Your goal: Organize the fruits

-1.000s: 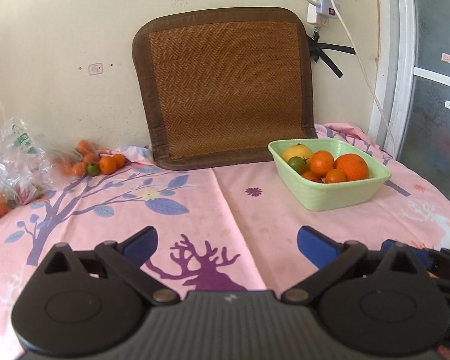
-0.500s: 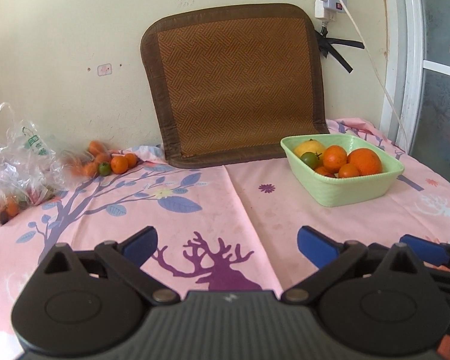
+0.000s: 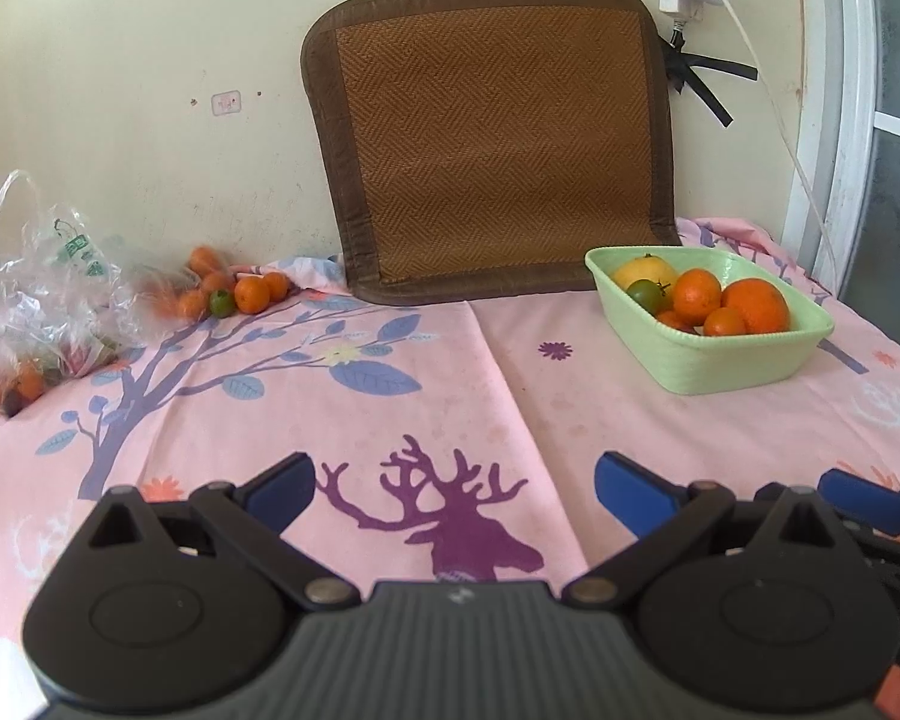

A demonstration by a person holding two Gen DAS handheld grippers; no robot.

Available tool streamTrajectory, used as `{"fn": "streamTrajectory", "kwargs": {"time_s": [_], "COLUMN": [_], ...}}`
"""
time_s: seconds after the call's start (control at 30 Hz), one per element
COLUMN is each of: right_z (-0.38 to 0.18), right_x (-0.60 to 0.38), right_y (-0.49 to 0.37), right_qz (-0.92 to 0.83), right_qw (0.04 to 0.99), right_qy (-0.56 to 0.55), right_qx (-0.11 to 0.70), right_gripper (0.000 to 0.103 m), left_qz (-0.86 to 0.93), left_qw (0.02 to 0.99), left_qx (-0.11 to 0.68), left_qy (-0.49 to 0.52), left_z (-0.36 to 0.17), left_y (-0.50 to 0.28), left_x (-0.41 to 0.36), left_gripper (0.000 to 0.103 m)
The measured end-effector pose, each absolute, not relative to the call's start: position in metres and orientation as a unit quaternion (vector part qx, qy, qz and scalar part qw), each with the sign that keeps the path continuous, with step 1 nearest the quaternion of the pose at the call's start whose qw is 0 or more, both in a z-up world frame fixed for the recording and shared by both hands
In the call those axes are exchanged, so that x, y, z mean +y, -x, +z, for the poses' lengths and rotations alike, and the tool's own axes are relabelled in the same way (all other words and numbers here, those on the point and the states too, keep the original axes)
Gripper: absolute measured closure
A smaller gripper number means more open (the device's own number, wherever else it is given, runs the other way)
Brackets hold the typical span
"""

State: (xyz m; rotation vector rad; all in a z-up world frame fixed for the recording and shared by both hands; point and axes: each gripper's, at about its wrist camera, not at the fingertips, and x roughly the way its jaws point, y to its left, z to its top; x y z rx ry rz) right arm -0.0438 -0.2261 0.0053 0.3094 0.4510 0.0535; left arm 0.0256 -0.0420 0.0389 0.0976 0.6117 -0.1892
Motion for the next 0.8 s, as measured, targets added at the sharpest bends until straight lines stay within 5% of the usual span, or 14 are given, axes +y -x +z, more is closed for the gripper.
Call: {"fn": "streamTrajectory", "kwargs": {"time_s": [0.8], "right_z": [0.0003], "right_x": [-0.225], "right_y": [0.0413], "right_qz": [0.024], "right_qw": [0.962], "right_qy": [-0.145], "right_qx": [0.23], "right_gripper": [0.047], "left_qz": [-0.116], "left_qw": [0.94], "left_qx": [0.315], "left_qy": [-0.054], "left_z": [0.0301], "left_y": [-0.0313], "left_x": [-0.046], "left_gripper": [0.0]}}
